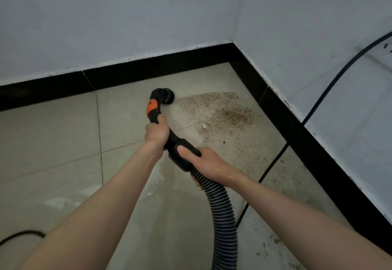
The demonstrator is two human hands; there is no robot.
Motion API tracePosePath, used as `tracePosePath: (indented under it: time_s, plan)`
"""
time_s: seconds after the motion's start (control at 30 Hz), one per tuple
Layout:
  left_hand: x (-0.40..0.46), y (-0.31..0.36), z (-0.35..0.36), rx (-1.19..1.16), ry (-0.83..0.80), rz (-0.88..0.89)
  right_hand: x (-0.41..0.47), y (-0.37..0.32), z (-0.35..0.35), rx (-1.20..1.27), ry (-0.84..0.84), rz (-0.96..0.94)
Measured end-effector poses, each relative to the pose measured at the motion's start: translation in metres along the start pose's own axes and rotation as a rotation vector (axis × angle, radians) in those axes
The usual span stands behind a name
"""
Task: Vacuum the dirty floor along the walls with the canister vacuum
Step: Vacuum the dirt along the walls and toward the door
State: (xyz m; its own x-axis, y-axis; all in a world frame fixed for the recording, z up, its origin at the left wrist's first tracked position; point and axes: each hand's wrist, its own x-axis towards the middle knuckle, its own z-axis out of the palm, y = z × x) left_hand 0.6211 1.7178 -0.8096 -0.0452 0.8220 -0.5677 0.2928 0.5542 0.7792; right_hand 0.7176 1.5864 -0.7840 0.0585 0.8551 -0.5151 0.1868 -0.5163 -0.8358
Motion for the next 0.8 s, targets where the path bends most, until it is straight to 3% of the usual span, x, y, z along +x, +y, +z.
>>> tracePosePath:
  time_s: [0.3, 0.53, 0.8]
  plan:
    - [-0.012, -0.001, -0.002, 0.09, -0.013, -0.016, -0.017, 0.0, 0.006, 0.107, -0.032, 0.069]
    - [-0.02, 0.005, 0.006, 0.181, 0.017, -0.01, -0.015, 0.006, 0.019, -0.243, 0.235, -0.021]
    - [-0.026, 0.012, 0.032, 0.193, -0.054, 0.035, -0.025, 0.01, 0.001, -0.117, 0.296, -0.032]
